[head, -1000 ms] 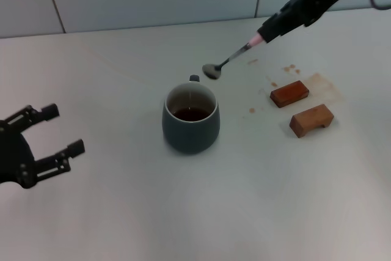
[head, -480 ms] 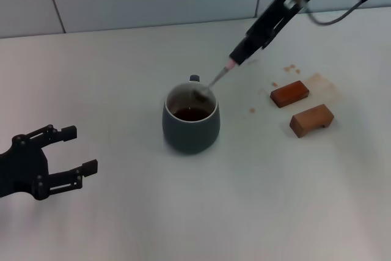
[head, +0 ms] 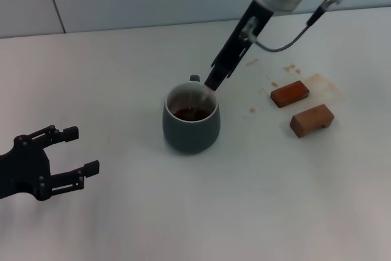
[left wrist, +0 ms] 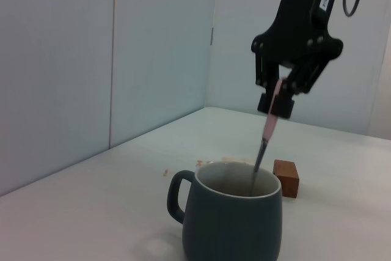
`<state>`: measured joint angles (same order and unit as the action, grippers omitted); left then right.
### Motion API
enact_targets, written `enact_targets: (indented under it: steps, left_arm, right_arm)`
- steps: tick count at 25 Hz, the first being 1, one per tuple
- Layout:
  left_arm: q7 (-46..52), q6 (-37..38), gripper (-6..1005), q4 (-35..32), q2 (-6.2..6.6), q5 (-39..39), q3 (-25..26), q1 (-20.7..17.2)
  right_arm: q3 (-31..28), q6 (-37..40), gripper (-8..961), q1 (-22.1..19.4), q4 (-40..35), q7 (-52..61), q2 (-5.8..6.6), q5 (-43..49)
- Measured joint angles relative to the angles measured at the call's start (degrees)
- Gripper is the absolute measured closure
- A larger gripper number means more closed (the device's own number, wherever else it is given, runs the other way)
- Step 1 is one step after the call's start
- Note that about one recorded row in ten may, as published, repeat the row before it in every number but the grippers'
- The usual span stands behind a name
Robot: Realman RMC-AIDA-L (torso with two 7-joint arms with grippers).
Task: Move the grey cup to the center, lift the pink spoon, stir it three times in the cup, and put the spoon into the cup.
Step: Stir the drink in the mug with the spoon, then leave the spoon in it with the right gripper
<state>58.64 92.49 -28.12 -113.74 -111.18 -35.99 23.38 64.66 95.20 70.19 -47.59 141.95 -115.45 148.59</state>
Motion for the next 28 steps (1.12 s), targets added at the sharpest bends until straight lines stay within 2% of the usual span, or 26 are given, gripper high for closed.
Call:
enact_targets:
  steps: [6,9,14,18,20,24,28]
  left_arm:
    - [0.0,-0.1,152,0.0,-0.11,0.0,0.0,0.0]
    - [0.0,0.0,152,0.0,-0.2,0.0,0.0,0.0]
    - [0.0,0.0,152,0.0,-0.24,0.0,0.0,-0.1]
    - [0.0,0.0,152,0.0,-0.29,0.0,0.2,-0.1]
    - [0.0,0.0,152,0.0,-0.31,0.0,0.2,-0.1]
    - [0.0,0.0,152,0.0,-0.38,0.0,0.1,-0.1]
    - [0.0,0.0,152,0.1,-0.36,0.0,0.2,-0.2]
  right_arm:
    - [0.1,-2.4,829,1.3,2.2,-0.9,-0.56,0.3]
    - [0.1,-4.8,829,2.4,4.1,-0.7,-0.66,3.3]
    - [0.1,-4.0,829,3.7,5.3,-0.4,-0.68,5.8]
    - [-0.6,-1.0,829,4.6,5.1,-1.4,-0.88,5.3]
    - [-1.3,-2.1,829,4.9,5.0,-1.7,-1.11,4.5]
    - [-1.0,-4.7,829,5.1,5.6,-0.6,-0.83,5.9]
    - [-1.2,-3.5,829,5.7,6.2,-0.2,-0.69,7.9]
